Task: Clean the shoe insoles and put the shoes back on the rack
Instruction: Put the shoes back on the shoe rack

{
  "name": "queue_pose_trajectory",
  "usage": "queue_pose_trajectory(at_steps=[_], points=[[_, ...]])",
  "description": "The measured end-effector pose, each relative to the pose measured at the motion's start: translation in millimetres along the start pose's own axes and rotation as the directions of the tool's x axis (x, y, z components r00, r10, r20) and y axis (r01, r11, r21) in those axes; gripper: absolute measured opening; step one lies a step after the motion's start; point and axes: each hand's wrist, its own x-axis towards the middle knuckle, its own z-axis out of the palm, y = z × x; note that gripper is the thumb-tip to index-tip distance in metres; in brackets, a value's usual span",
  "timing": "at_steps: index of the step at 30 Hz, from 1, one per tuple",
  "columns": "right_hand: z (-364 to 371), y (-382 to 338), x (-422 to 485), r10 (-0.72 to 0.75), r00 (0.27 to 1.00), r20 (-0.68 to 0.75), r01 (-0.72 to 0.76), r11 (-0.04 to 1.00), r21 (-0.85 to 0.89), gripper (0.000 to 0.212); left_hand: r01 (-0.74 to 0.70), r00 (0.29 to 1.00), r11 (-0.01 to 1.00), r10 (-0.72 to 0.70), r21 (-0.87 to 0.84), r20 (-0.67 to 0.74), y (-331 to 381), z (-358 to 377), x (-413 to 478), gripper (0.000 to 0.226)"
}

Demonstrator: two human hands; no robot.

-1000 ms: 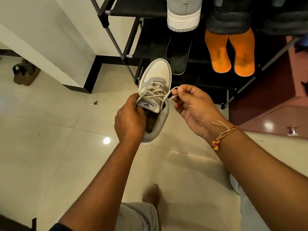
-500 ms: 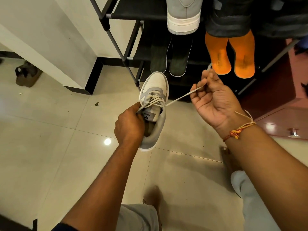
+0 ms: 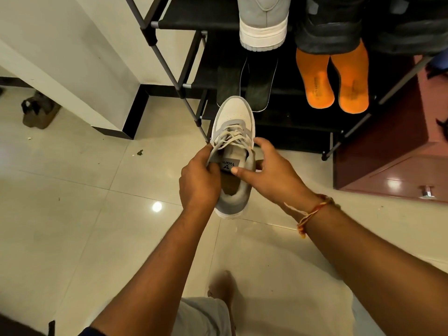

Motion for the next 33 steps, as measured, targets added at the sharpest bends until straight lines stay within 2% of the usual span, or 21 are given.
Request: queue_pose_trajectory(at_steps=[3,8,11,15,19,23,29,33], points=[[-0.1,5.2,2.3,-0.136,0.984,-0.119,0.108,0.971,-0.211,0.071,-0.001,0.999,0.997,0.005,-0.071,0.048,3.2,3.6,-2.1,0.039],[-4.0,9.9,5.8,-0.172,0.966,-0.194,0.106,0.945,-0.310,0.062,0.018,0.991,0.949,0.026,-0.316,0.133,-0.3,5.9,0.5,0.039],[-5.5,11.1,6.4,-0.203,0.954,-0.221,0.113,0.925,-0.364,0.060,0.073,0.993,0.866,-0.017,-0.495,0.116,7.8,4.2,-1.4,0.026],[-6.6,15.5,10.1,-0.244,0.953,-0.179,0.124,0.855,-0.504,0.059,0.070,0.995,0.772,-0.010,-0.631,0.098,13.0,3.1,-2.0,0.004],[-4.9,25.7,17.8,-0.196,0.976,-0.095,0.080,0.729,-0.680,0.058,0.067,0.996,0.687,-0.003,-0.723,0.089,18.5,-2.3,-2.3,0.001],[-1.3,30.7,14.6,-0.209,0.978,-0.017,0.133,0.681,-0.720,0.051,0.011,0.999,0.604,0.022,-0.797,0.031,24.5,-15.0,0.2,0.003],[-0.9,25.1,13.5,-0.239,0.969,-0.061,0.132,0.710,-0.692,0.055,0.009,1.000,0.626,0.009,-0.780,0.018,19.7,-14.9,5.5,0.009],[-0.6,19.8,10.8,-0.240,0.968,-0.070,0.138,0.746,-0.651,0.061,-0.017,1.000,0.732,0.007,-0.681,-0.018,10.0,-10.8,13.8,0.007]])
